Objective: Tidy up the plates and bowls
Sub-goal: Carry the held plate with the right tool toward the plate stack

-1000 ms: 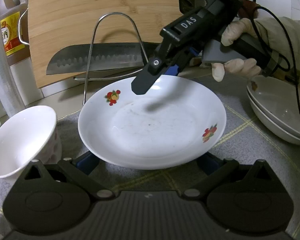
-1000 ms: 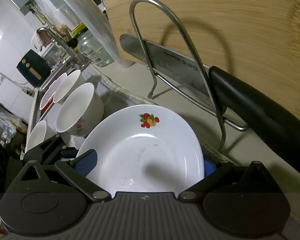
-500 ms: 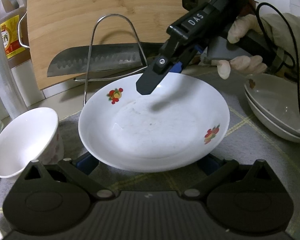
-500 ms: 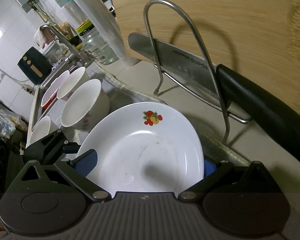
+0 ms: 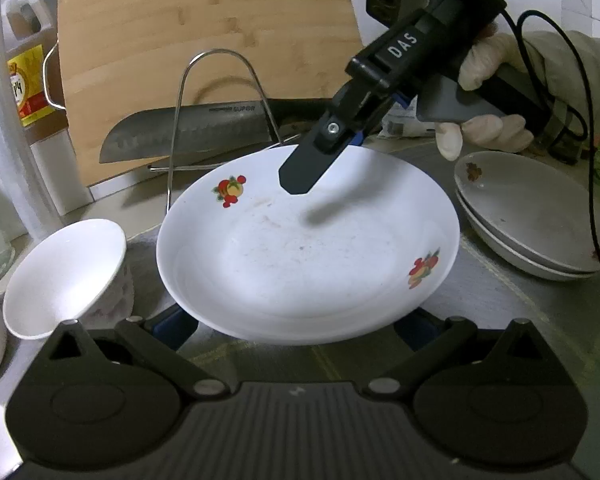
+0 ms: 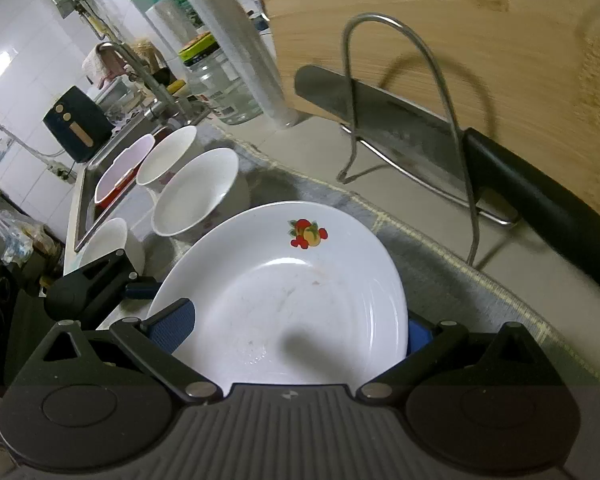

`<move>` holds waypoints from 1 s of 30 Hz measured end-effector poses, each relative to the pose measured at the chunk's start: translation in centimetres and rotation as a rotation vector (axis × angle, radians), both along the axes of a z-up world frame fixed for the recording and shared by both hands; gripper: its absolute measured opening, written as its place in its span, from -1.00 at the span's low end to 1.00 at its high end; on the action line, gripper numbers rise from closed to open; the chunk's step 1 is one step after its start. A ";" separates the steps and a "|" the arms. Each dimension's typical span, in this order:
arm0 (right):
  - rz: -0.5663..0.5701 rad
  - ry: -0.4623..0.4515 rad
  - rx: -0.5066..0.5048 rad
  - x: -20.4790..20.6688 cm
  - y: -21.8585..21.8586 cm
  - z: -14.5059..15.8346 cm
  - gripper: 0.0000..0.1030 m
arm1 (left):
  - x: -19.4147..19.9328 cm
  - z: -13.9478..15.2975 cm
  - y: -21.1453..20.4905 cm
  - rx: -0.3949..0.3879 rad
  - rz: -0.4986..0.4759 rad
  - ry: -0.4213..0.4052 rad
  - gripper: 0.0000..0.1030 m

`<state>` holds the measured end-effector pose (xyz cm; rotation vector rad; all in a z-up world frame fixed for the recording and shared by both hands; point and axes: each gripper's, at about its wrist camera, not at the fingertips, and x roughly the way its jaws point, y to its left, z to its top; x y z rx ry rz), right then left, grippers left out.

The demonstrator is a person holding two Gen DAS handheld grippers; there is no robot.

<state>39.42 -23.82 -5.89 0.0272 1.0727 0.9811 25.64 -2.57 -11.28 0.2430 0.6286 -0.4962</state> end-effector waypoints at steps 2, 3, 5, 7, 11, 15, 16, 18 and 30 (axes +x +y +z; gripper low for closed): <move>0.002 -0.003 0.003 -0.6 0.1 0.3 1.00 | -0.4 0.2 0.2 -0.004 -0.002 0.003 0.99; 0.002 -0.004 0.004 -0.9 0.1 0.5 1.00 | -0.6 0.3 0.3 -0.007 -0.002 0.006 0.99; 0.002 -0.009 0.003 -1.7 0.1 0.8 1.00 | -1.0 0.6 0.4 -0.008 -0.005 0.006 0.99; -0.004 -0.015 0.006 -2.4 0.1 1.1 1.00 | -1.6 0.8 0.5 -0.007 -0.007 0.001 0.99; -0.005 -0.019 0.005 -3.9 0.1 1.7 1.00 | -2.6 1.1 0.7 -0.008 -0.016 0.002 0.99; -0.014 -0.027 0.005 -5.6 0.0 2.3 1.00 | -4.1 1.6 0.7 0.001 -0.030 -0.006 0.99; -0.016 -0.027 0.007 -5.9 0.0 2.4 1.00 | -4.5 1.8 0.8 0.002 -0.033 -0.006 0.99; -0.023 -0.029 0.011 -6.8 -0.1 2.6 1.00 | -5.2 2.0 0.8 0.000 -0.039 -0.004 0.99; -0.095 -0.032 0.024 -11.8 -1.6 3.3 1.00 | -8.1 3.0 0.6 0.014 -0.111 0.001 0.99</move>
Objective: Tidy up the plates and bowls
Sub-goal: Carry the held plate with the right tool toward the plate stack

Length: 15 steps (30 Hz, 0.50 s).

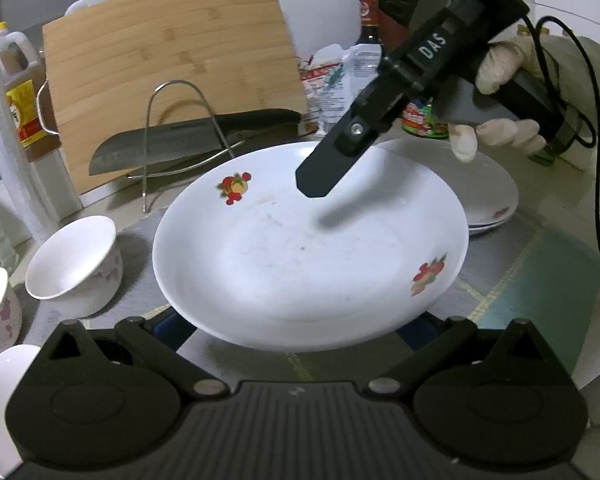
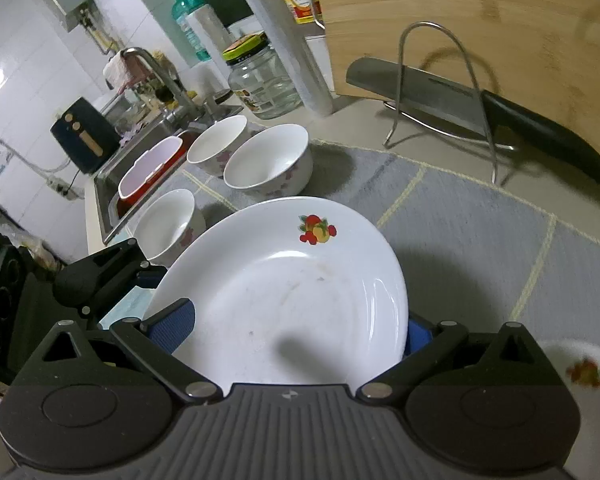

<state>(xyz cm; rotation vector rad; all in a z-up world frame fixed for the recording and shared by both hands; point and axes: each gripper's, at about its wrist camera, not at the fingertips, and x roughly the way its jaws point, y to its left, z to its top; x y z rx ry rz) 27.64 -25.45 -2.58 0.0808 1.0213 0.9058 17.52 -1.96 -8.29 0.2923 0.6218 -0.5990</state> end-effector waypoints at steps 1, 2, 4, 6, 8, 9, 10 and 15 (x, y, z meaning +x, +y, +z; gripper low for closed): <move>-0.006 0.000 -0.001 -0.3 -0.2 0.0 1.00 | -0.2 0.0 -0.1 0.000 -0.007 0.001 0.99; -0.015 0.000 -0.003 -0.7 -0.5 0.1 1.00 | -0.3 0.0 -0.2 0.000 -0.016 0.003 0.99; -0.028 -0.001 -0.005 -1.2 -1.0 0.1 1.00 | -0.5 0.2 -0.4 0.001 -0.035 0.004 0.99; -0.050 0.000 -0.003 -1.8 -1.6 0.3 1.00 | -0.7 0.3 -0.8 0.000 -0.055 0.006 0.99; -0.069 -0.002 -0.003 -2.2 -2.3 0.4 1.00 | -0.6 0.4 -1.2 0.000 -0.074 0.007 0.99; -0.079 -0.003 -0.004 -2.4 -2.5 0.4 1.00 | -0.6 0.5 -1.5 0.000 -0.085 0.006 0.99; -0.088 -0.004 -0.004 -2.6 -2.9 0.5 1.00 | -0.5 0.5 -1.8 -0.001 -0.094 0.005 0.99; -0.145 -0.016 -0.009 -3.6 -4.9 0.9 1.00 | -0.1 0.7 -3.1 -0.007 -0.151 -0.002 0.99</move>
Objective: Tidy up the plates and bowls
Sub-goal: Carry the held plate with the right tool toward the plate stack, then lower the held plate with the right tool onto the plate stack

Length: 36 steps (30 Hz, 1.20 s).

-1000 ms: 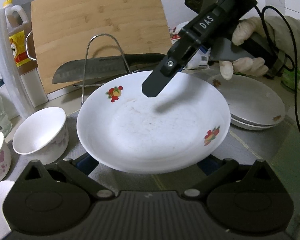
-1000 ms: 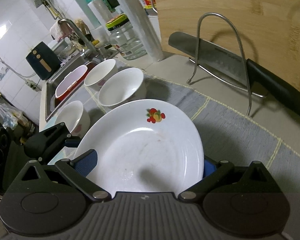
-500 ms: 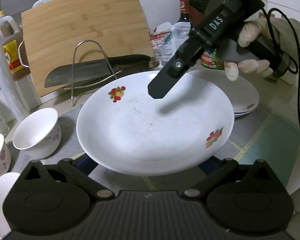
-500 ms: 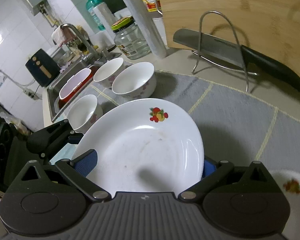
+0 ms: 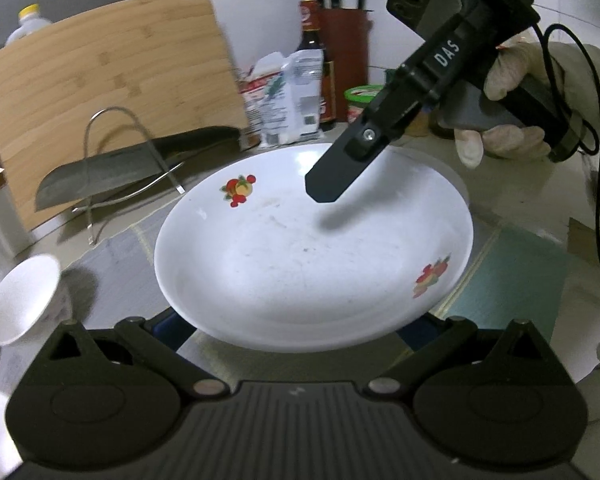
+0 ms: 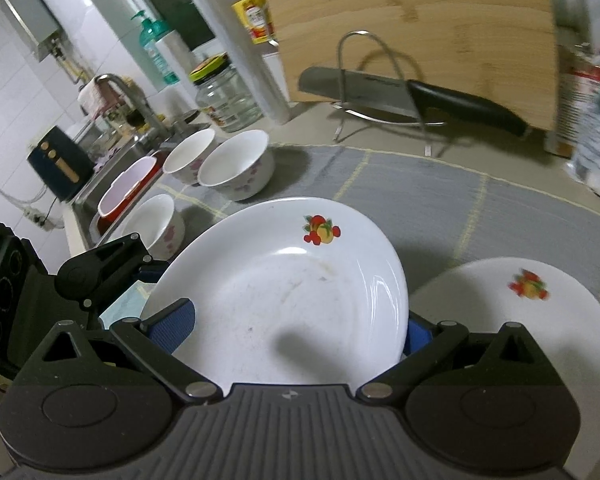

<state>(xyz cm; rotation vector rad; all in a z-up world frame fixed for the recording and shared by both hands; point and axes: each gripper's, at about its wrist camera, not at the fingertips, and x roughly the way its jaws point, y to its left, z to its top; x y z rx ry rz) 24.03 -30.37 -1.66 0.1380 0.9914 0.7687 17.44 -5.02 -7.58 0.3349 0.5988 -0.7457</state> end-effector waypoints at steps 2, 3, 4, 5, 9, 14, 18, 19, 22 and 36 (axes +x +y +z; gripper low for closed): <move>-0.025 -0.004 -0.002 -0.4 -0.8 0.1 1.00 | 0.2 0.1 -0.6 -0.002 -0.024 -0.003 0.99; -0.040 -0.006 -0.002 -0.5 -1.3 0.2 1.00 | 0.5 0.2 -0.9 -0.002 -0.038 -0.005 0.99; -0.052 -0.008 -0.004 -0.7 -1.7 0.2 1.00 | 0.6 0.2 -1.2 -0.003 -0.051 -0.006 0.99; -0.065 -0.010 -0.006 -0.9 -2.2 0.2 1.00 | 0.7 0.2 -1.5 -0.005 -0.064 -0.006 0.99; -0.118 -0.011 -0.014 -1.6 -4.0 0.2 1.00 | 0.9 0.2 -3.0 -0.009 -0.114 -0.006 0.99; -0.176 -0.005 -0.023 -2.3 -6.2 -0.1 1.00 | 1.3 0.0 -4.9 -0.013 -0.168 0.000 0.99; -0.209 0.000 -0.029 -2.8 -7.4 -0.3 1.00 | 1.5 -0.1 -6.2 -0.011 -0.201 0.004 0.99; -0.216 0.003 -0.029 -2.9 -7.7 -0.4 1.00 | 1.6 -0.2 -6.5 -0.010 -0.208 0.005 0.99; -0.232 0.007 -0.032 -3.1 -8.6 -0.6 1.00 | 1.8 -0.3 -7.2 -0.011 -0.221 0.014 0.99; -0.271 0.028 -0.031 -3.4 -10.5 -1.5 1.00 | 2.7 -0.6 -9.2 0.000 -0.258 0.034 0.99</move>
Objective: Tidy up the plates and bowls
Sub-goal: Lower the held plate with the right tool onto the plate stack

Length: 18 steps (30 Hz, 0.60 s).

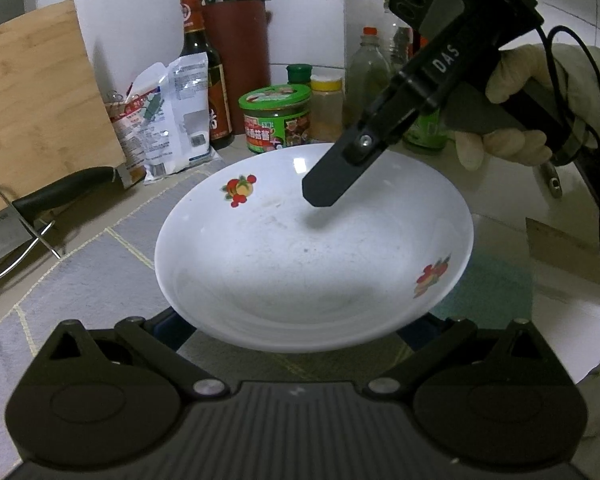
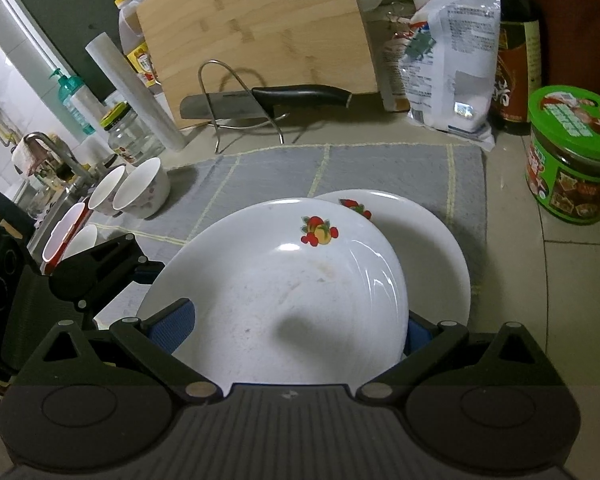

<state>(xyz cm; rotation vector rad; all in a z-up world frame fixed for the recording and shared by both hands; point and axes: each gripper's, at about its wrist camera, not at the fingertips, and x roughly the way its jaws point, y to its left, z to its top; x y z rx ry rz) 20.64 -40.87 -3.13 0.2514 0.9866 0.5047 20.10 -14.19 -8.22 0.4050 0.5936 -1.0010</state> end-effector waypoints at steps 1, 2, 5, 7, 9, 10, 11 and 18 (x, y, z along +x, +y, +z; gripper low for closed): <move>-0.001 0.002 -0.002 0.0 0.0 -0.1 1.00 | 0.1 -0.1 -0.1 0.002 0.000 0.004 0.99; -0.002 0.005 -0.003 0.1 0.0 -0.2 1.00 | 0.1 -0.1 -0.2 0.002 -0.001 0.007 0.99; -0.005 0.011 -0.006 0.2 -0.1 -0.5 1.00 | 0.2 -0.3 -0.3 0.005 -0.002 0.014 0.99; -0.007 0.017 -0.007 0.4 -0.1 -0.6 1.00 | 0.3 -0.4 -0.4 0.008 -0.001 0.018 0.99; -0.008 0.021 -0.012 0.5 -0.2 -0.8 1.00 | 0.4 -0.5 -0.4 0.012 0.001 0.023 0.99; -0.008 0.025 -0.014 0.6 -0.1 -0.9 1.00 | 0.4 -0.6 -0.5 0.013 0.002 0.025 0.99; -0.008 0.026 -0.015 0.6 -0.2 -1.0 1.00 | 0.5 -0.6 -0.5 0.016 0.003 0.026 0.99; -0.012 0.034 -0.021 1.0 -0.2 -1.2 1.00 | 0.7 -0.6 -0.9 0.023 0.007 0.031 0.99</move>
